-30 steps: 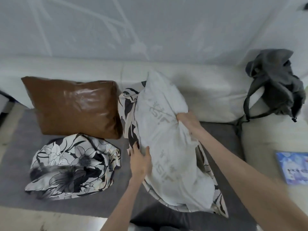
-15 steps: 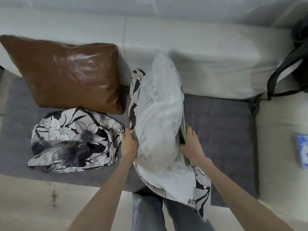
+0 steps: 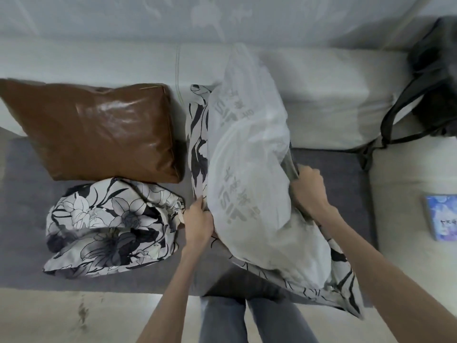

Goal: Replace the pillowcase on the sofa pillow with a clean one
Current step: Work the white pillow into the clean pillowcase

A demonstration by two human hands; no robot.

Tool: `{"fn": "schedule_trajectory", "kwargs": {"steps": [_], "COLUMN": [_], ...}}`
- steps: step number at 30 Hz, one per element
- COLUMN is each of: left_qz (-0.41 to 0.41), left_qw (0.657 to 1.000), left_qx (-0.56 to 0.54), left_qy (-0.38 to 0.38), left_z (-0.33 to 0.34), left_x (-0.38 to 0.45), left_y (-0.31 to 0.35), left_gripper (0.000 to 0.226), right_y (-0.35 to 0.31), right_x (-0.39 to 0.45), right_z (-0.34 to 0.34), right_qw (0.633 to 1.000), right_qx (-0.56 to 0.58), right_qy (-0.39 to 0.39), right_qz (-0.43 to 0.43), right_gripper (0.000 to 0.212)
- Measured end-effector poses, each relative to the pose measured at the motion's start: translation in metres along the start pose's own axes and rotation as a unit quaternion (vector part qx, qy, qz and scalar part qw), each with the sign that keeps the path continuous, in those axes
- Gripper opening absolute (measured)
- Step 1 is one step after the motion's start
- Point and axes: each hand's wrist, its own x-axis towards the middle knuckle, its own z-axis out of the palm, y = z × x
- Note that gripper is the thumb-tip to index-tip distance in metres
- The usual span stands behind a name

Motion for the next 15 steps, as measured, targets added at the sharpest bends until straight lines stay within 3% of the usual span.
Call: {"fn": "schedule_trajectory", "kwargs": {"steps": [2,5,7,9,10,13,15], "left_qz": [-0.016,0.005,-0.003,-0.033,-0.040,0.004,0.033], "left_qw": [1.000,0.993,0.994,0.998,0.997,0.990,0.993], "left_qx": [-0.015,-0.047,-0.063,-0.050,-0.051,-0.076,-0.051], "left_qy": [0.003,0.105,0.084,0.030,0.038,0.119,0.100], "left_z": [-0.014,-0.042,-0.051,-0.054,-0.059,-0.077,-0.077], "left_x": [0.006,0.008,0.000,-0.003,-0.004,-0.008,-0.015], "left_y": [0.025,0.024,0.026,0.039,0.045,0.047,0.051], "left_gripper": [0.015,0.024,0.020,0.013,0.014,0.018,0.017], "right_y": [-0.010,-0.016,-0.015,-0.020,-0.024,-0.033,-0.033], "right_x": [0.003,0.001,-0.009,-0.018,-0.019,-0.023,-0.032], "right_z": [-0.015,-0.040,-0.043,-0.040,-0.041,-0.048,-0.045], "right_qw": [0.999,0.999,0.998,0.999,0.999,0.997,0.995], "right_qx": [0.004,0.020,0.034,0.033,0.032,0.043,0.053], "right_qy": [-0.028,0.041,0.045,-0.022,-0.036,0.037,0.053], "right_qz": [0.016,-0.018,-0.022,0.007,0.013,-0.044,-0.060], "right_gripper": [0.028,0.025,0.027,0.021,0.017,0.018,0.022]}}
